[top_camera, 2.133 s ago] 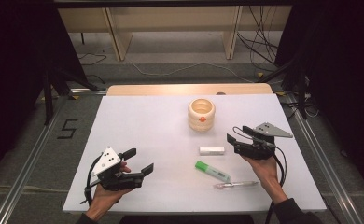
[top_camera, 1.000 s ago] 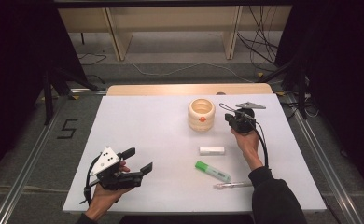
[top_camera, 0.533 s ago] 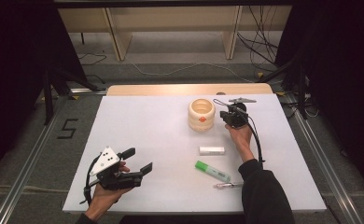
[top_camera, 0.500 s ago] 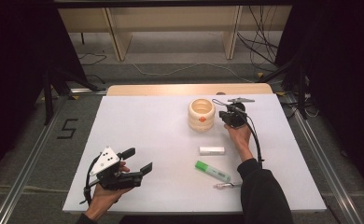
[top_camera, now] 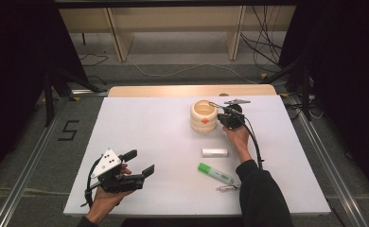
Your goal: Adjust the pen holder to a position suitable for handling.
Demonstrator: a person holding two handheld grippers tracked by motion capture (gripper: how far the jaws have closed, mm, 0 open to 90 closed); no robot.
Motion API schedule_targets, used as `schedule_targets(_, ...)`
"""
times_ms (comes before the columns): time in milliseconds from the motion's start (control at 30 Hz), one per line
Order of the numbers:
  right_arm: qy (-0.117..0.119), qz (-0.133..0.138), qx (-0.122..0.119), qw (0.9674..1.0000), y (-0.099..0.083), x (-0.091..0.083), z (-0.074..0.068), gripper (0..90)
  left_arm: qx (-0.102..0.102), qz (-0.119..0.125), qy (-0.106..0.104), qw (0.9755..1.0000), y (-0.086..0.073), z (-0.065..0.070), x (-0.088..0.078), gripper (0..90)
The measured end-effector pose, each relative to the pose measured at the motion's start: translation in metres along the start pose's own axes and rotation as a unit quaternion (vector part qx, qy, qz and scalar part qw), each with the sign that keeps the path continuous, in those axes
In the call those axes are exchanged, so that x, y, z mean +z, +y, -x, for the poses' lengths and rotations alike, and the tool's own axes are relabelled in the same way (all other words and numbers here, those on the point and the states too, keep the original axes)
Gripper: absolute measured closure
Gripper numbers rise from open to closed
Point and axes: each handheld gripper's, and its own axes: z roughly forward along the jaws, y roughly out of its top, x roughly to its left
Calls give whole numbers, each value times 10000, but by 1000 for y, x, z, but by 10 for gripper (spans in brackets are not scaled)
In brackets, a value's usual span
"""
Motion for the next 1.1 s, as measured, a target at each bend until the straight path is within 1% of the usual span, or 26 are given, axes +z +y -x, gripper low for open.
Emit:
schedule_targets(33, 10, -34, -31, 10000, 0, 1, -2, 900, 2, -1, 1, 10000, 0, 0, 0, 151)
schedule_targets(100, 18, -32, -57, 10000, 1, 2, -4, 900, 4, 1, -1, 10000, 0, 0, 0, 151)
schedule_targets(233, 67, -35, -151, 9999, 3, 5, -12, 900, -22, 18, 5, 10000, 0, 0, 0, 151)
schedule_targets(367, 41, -71, -131, 9999, 4, 6, -15, 900, -8, 10, 3, 10000, 0, 0, 0, 151)
schedule_targets(433, 85, -57, -136, 9999, 5, 7, -15, 900, 4, 4, 3, 10000, 0, 0, 0, 151)
schedule_targets(500, 78, -71, -156, 9998, 5, 7, -17, 900, -20, 21, 5, 10000, 0, 0, 0, 152)
schedule_targets(633, 66, -96, -150, 9998, 5, 8, -19, 900, -5, 9, 4, 10000, 0, 0, 0, 152)
schedule_targets(767, 116, -103, -130, 9998, 4, 9, -19, 900, -5, 13, 3, 10000, 0, 0, 0, 151)
schedule_targets(867, 100, -123, -176, 9997, 4, 10, -21, 900, 6, -2, 0, 10000, 0, 0, 0, 152)
schedule_targets(1033, 121, -142, -103, 9998, 4, 9, -21, 900, 1, 10, 12, 10000, 0, 0, -1, 152)
schedule_targets(1067, 74, -96, -48, 9999, 4, 5, -18, 880, 0, 13, 14, 10000, 0, 0, -1, 151)
schedule_targets(1100, 45, -107, -19, 9999, 5, 3, -16, 871, -14, 26, 19, 10000, 0, 0, -1, 152)
